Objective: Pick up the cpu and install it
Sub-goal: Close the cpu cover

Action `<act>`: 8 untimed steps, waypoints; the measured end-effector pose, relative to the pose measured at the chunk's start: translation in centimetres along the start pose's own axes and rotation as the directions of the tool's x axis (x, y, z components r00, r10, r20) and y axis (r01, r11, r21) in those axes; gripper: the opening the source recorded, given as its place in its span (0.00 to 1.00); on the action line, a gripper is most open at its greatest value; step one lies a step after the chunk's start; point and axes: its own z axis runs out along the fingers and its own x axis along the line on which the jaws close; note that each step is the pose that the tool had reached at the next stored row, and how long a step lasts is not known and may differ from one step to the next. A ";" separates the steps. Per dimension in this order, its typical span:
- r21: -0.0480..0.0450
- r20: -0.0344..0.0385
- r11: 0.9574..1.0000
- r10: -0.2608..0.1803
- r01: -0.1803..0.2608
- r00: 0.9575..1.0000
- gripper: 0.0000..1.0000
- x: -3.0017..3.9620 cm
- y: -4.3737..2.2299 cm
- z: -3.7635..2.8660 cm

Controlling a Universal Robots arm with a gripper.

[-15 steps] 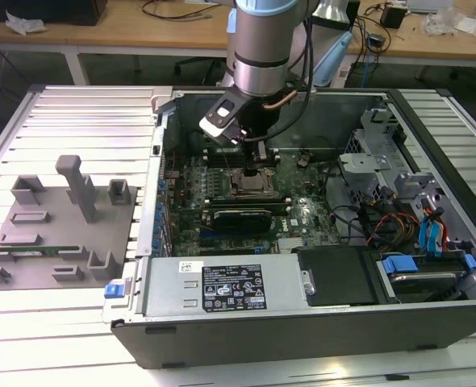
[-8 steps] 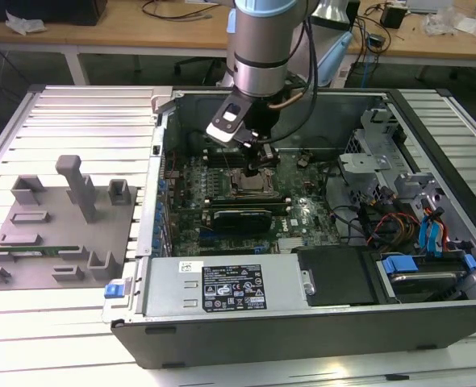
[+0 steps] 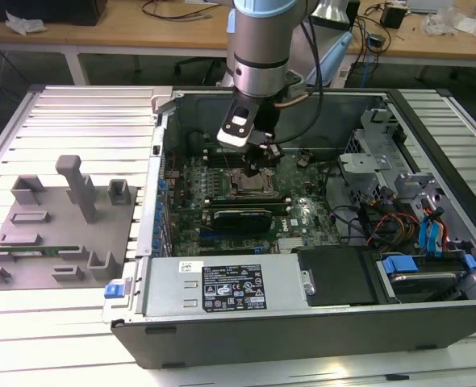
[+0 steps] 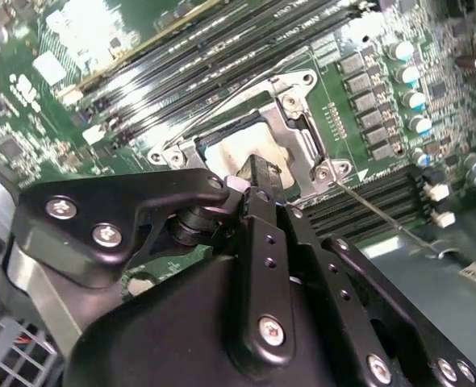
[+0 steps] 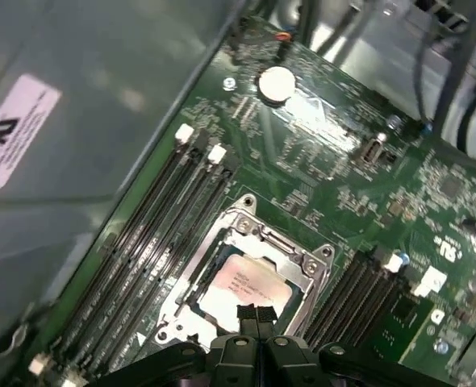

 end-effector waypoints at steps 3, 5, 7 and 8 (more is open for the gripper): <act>-0.006 0.001 0.991 -0.134 0.134 0.991 0.11 0.00 0.00 0.05; -0.009 0.002 0.974 -0.226 0.226 0.974 0.11 0.00 0.00 0.10; -0.011 0.002 0.965 -0.264 0.264 0.965 0.11 0.00 0.00 0.11; -0.012 0.002 0.960 -0.280 0.280 0.960 0.11 0.01 0.00 0.12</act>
